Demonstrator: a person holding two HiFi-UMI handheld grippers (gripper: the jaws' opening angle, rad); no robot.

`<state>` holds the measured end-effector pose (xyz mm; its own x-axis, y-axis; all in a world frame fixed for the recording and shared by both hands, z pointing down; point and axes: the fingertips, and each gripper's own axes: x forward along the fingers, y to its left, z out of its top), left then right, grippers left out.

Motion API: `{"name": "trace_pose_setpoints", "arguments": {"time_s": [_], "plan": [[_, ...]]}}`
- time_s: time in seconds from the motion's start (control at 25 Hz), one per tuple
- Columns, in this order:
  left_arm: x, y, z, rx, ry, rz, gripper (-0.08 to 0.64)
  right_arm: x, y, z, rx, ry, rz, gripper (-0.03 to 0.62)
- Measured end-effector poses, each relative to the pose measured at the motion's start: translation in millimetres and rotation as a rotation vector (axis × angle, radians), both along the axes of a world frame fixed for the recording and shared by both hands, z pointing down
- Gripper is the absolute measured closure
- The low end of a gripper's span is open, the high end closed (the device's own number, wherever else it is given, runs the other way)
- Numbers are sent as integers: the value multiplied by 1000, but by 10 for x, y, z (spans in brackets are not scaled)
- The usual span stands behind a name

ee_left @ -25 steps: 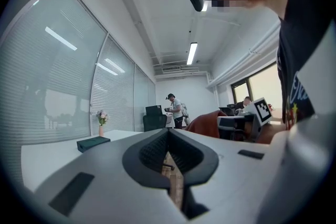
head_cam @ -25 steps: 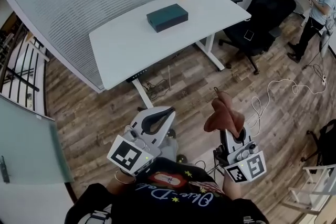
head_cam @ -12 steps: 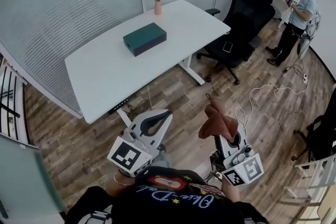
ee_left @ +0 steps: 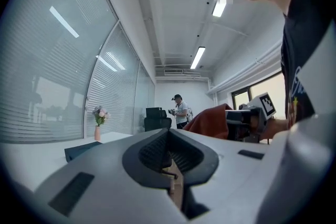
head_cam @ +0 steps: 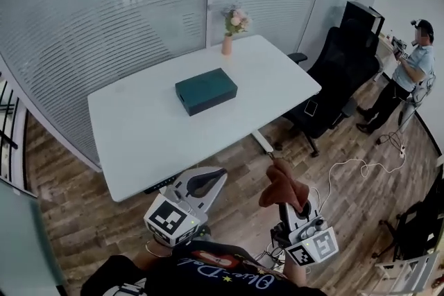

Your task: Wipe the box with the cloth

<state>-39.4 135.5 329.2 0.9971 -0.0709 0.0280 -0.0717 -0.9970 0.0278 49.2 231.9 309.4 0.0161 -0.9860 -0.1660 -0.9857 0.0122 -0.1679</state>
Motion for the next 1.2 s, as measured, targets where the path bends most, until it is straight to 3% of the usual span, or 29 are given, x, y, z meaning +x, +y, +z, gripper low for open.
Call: {"name": "trace_pose_setpoints", "arguments": {"time_s": [0.32, 0.52, 0.68, 1.2], "plan": [[-214, -993, 118, 3, -36, -126, 557, -113, -1195, 114, 3, -17, -146, 569], [-367, -1363, 117, -12, -16, -196, 557, -219, -1662, 206, -29, -26, -222, 569], [-346, -1610, 217, -34, -26, -249, 557, -89, -2026, 309, -62, -21, -269, 569], [-171, -2807, 171, -8, -23, -648, 557, 477, -3617, 342, -45, -19, -576, 569]]}}
